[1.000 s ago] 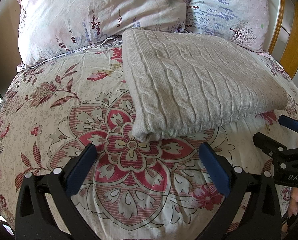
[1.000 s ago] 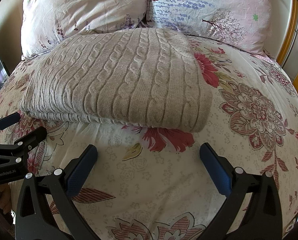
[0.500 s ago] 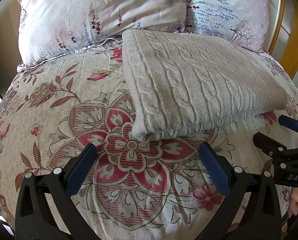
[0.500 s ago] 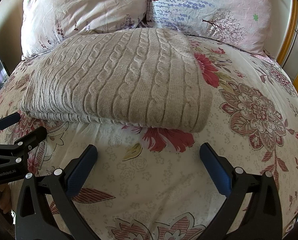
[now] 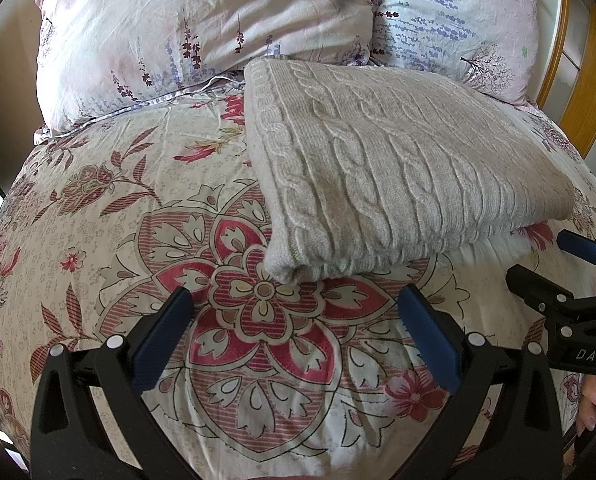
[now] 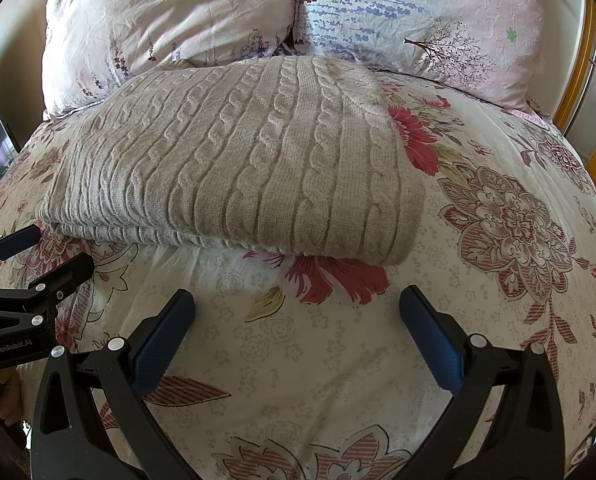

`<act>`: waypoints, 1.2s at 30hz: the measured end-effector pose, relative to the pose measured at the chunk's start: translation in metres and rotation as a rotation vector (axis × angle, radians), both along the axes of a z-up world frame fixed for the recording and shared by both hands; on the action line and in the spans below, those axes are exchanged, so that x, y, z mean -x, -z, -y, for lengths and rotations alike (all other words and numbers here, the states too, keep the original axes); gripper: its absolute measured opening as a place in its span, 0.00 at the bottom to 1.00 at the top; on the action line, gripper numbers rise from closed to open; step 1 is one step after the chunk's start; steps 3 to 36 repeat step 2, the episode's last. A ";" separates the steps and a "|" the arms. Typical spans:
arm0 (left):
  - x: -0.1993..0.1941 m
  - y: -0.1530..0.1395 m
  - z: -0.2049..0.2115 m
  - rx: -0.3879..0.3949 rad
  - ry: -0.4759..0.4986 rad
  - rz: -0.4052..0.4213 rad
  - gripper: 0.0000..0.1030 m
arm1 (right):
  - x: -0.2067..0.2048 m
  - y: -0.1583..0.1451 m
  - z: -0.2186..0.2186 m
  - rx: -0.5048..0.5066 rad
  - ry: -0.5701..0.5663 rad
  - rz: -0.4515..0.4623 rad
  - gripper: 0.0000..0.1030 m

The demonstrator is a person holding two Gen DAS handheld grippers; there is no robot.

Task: Fold small clothes

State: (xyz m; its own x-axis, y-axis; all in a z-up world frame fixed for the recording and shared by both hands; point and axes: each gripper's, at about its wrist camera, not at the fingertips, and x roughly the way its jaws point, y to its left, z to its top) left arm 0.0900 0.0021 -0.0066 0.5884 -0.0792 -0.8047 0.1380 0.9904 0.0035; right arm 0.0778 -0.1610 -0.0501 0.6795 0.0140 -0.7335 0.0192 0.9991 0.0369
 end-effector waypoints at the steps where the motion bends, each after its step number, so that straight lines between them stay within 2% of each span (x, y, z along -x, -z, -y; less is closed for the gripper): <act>1: 0.000 0.000 0.000 0.000 0.000 0.000 0.98 | 0.000 0.000 0.000 0.000 0.000 0.000 0.99; 36: 0.000 0.000 0.000 0.000 0.000 0.000 0.98 | 0.000 0.000 0.000 0.000 0.000 0.000 0.99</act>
